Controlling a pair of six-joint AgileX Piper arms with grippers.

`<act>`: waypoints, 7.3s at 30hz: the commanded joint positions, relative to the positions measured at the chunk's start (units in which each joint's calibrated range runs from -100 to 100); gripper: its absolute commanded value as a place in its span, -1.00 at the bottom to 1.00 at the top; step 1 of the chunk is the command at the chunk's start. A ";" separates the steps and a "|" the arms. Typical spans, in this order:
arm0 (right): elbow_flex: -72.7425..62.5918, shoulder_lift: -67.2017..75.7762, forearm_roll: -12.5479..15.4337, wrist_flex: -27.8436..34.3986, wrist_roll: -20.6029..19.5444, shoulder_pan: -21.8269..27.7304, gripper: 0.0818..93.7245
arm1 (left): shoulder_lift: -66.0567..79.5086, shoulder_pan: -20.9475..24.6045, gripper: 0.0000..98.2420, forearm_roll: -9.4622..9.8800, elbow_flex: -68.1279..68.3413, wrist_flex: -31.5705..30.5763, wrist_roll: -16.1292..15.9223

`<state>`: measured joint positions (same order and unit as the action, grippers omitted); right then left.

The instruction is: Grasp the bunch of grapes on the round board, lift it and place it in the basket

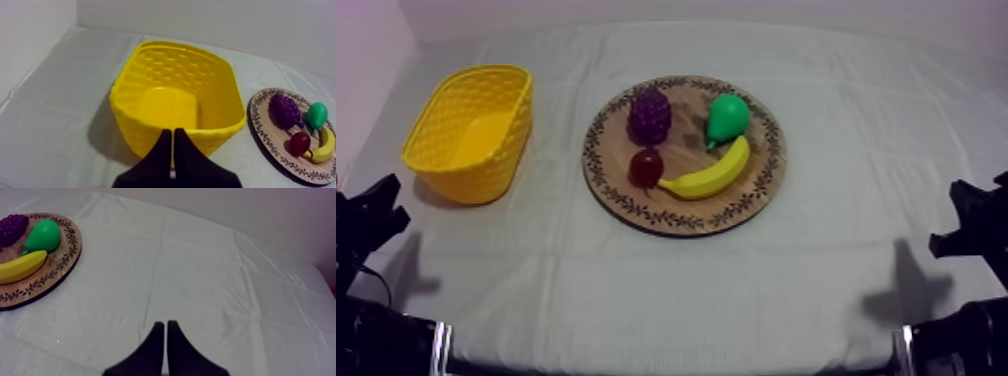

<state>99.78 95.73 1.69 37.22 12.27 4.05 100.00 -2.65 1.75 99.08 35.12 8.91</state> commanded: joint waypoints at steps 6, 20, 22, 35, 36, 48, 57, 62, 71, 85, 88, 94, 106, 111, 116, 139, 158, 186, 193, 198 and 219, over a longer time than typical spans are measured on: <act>-0.01 0.02 -0.01 -0.04 0.01 0.01 -0.99 | 0.00 -0.35 -1.00 0.08 0.03 0.05 -7.13; -0.01 0.02 -0.01 -0.04 0.01 0.01 -0.99 | -1.18 -0.35 -1.00 -0.29 -1.04 -0.34 -6.75; -0.01 0.02 -0.01 -0.04 0.01 0.01 -0.99 | -2.95 -0.35 -1.00 -0.33 -2.84 -0.51 -6.87; -0.01 0.02 -0.01 -0.04 0.01 0.01 -0.99 | -25.51 -2.52 -1.00 -0.10 -31.24 2.46 -7.78; -0.01 0.02 -0.01 -0.04 0.01 0.01 -0.99 | -27.32 -2.70 -1.00 -0.15 -33.61 3.14 -7.91; -0.01 0.02 -0.01 -0.04 0.01 0.01 -0.99 | -46.79 -7.58 -1.00 -0.24 -56.18 13.92 -9.61; -0.01 0.02 -0.01 -0.04 0.01 0.01 -0.99 | -57.33 -13.01 -1.00 -0.01 -63.97 17.33 -10.20; -0.01 0.02 -0.01 -0.04 0.01 0.01 -0.99 | -62.94 -16.03 -1.00 0.06 -68.96 19.38 -10.44; -0.01 0.02 -0.01 -0.04 0.01 0.01 -0.99 | -74.36 -20.88 -1.00 0.08 -76.72 22.19 -10.34; -0.01 0.02 -0.01 -0.04 0.01 0.01 -0.99 | -94.34 -25.55 -1.00 1.51 -88.94 19.13 -8.31; -0.01 0.02 -0.01 -0.04 0.00 0.01 -0.99 | -98.55 -25.98 -1.00 1.15 -92.69 19.64 -8.60; -0.01 0.02 -0.01 -0.04 0.01 0.01 -0.99 | -106.16 -27.00 -1.00 0.62 -99.35 21.37 -9.10; -0.01 0.02 -0.01 -0.04 0.01 0.01 -0.99 | -116.12 -27.59 -1.00 0.44 -110.76 40.73 -13.01; -0.01 0.02 -0.01 -0.04 0.01 0.01 -0.99 | -119.93 -27.28 -1.00 0.82 -114.66 51.28 -13.54; -0.01 0.02 -0.01 -0.04 0.01 0.01 -0.99 | -122.28 -26.93 -1.00 0.80 -117.74 57.27 -12.55; -0.01 0.02 -0.01 -0.04 0.01 0.01 -0.99 | -126.36 -27.01 -1.00 -3.46 -125.42 58.15 16.54; -0.01 0.02 -0.01 -0.04 0.01 0.01 -0.99 | -127.04 -25.30 -0.18 -4.04 -119.55 52.90 14.91; -0.01 0.02 -0.01 -0.04 0.01 0.01 -0.99 | -132.52 -24.53 0.56 -3.05 -119.19 47.38 14.49; -0.01 0.02 -0.01 -0.04 0.01 0.01 -0.99 | -136.94 -24.59 0.61 -2.88 -119.47 44.72 15.23; -0.01 0.02 -0.01 -0.04 0.01 0.01 -0.99 | -140.57 -24.68 0.61 -2.78 -121.35 44.11 15.65; -0.01 0.02 -0.01 -0.04 0.01 0.01 -0.99 | -153.78 -23.39 0.59 -4.45 -130.32 44.90 13.59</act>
<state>99.78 95.73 1.69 37.16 12.27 4.05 -53.43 -26.06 -2.67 -31.06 79.90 22.58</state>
